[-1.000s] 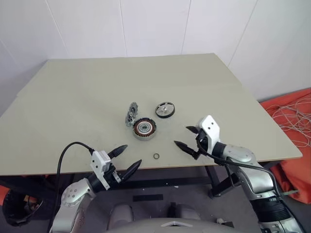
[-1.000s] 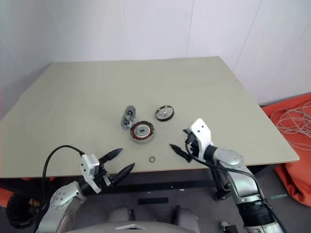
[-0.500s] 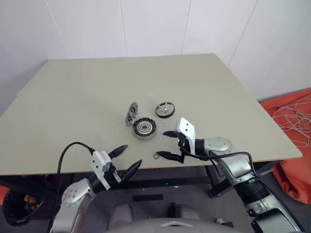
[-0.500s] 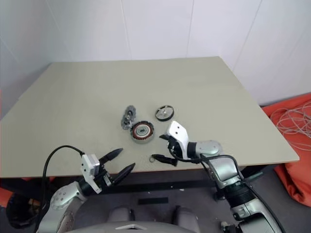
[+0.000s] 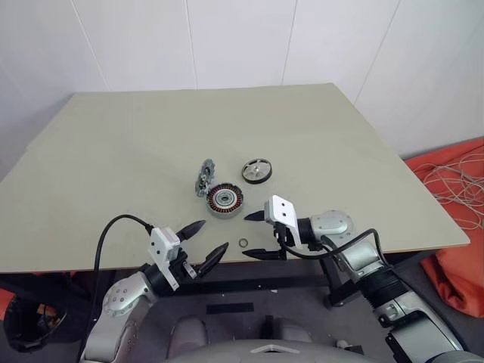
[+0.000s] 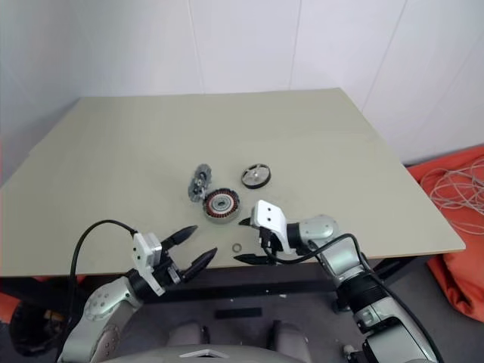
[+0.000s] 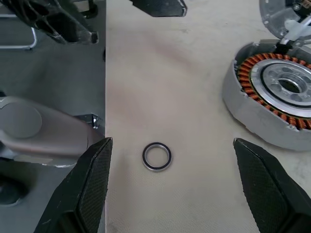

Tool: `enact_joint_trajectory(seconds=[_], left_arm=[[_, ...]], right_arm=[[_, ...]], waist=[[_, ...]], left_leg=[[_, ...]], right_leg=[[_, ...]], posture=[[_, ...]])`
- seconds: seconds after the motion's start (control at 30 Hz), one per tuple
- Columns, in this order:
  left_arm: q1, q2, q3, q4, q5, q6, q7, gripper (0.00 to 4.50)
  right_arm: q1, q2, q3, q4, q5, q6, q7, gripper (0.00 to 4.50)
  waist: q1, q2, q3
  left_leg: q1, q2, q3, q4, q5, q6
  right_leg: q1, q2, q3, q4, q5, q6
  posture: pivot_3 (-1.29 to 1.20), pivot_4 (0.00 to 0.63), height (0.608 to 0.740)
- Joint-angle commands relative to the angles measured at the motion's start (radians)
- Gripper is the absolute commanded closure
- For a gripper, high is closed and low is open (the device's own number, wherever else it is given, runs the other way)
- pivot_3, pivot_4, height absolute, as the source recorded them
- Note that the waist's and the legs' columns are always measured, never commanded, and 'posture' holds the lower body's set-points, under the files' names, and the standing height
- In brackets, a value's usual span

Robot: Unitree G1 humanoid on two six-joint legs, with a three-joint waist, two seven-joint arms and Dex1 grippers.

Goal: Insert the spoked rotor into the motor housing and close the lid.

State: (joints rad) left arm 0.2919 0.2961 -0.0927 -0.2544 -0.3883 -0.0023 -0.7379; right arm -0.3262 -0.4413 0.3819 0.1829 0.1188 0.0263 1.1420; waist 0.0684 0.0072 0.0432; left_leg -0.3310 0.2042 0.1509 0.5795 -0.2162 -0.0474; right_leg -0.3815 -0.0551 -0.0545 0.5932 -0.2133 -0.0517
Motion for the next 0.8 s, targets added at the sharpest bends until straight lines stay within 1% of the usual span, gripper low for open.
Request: enact_joint_trajectory(seconds=[0.03, 0.3, 0.6, 0.73, 0.8], left_arm=[[-0.014, -0.001, -0.005, -0.064, -0.012, 0.025, 0.022, 0.03], [-0.023, 0.003, -0.004, -0.087, -0.015, 0.054, 0.038, 0.03], [-0.015, 0.005, -0.005, -0.144, -0.016, 0.084, 0.069, 0.03], [-0.016, 0.007, -0.006, -0.165, -0.017, 0.099, 0.082, 0.0], [-0.014, 0.008, -0.003, -0.17, -0.018, 0.1, 0.083, 0.0]], right_arm=[[-0.039, 0.015, 0.013, 0.001, -0.014, -0.038, 0.016, 0.0], [-0.082, 0.039, 0.04, 0.038, -0.036, -0.019, 0.048, 0.0], [-0.087, 0.044, 0.023, 0.073, -0.034, 0.025, 0.045, 0.0], [-0.084, 0.042, 0.019, 0.073, -0.032, 0.038, 0.043, 0.85], [-0.082, 0.041, 0.018, 0.073, -0.032, 0.039, 0.041, 1.53]], waist=[[0.0, 0.0, 0.0], [0.0, 0.0, 0.0], [0.0, 0.0, 0.0], [0.0, 0.0, 0.0], [0.0, 0.0, 0.0]], left_leg=[[0.0, 0.0, 0.0, 0.0, 0.0, 0.0], [0.0, 0.0, 0.0, 0.0, 0.0, 0.0], [-0.001, 0.0, 0.0, 0.0, 0.0, 0.0], [-0.001, 0.0, 0.0, 0.0, 0.0, 0.0], [-0.001, 0.0, 0.0, 0.001, 0.0, 0.0]], right_leg=[[0.0, 0.0, 0.0, 0.0, 0.0, 0.0], [0.0, 0.0, 0.0, 0.0, 0.0, 0.0], [0.0, 0.0, 0.0, 0.0, 0.001, -0.001], [0.0, 0.0, 0.0, 0.0, 0.0, -0.001], [0.0, 0.0, 0.0, 0.0, 0.001, -0.001]], posture=[[0.0, 0.0, 0.74], [0.0, 0.0, 0.74], [0.0, 0.0, 0.74], [0.0, 0.0, 0.74], [0.0, 0.0, 0.74]])
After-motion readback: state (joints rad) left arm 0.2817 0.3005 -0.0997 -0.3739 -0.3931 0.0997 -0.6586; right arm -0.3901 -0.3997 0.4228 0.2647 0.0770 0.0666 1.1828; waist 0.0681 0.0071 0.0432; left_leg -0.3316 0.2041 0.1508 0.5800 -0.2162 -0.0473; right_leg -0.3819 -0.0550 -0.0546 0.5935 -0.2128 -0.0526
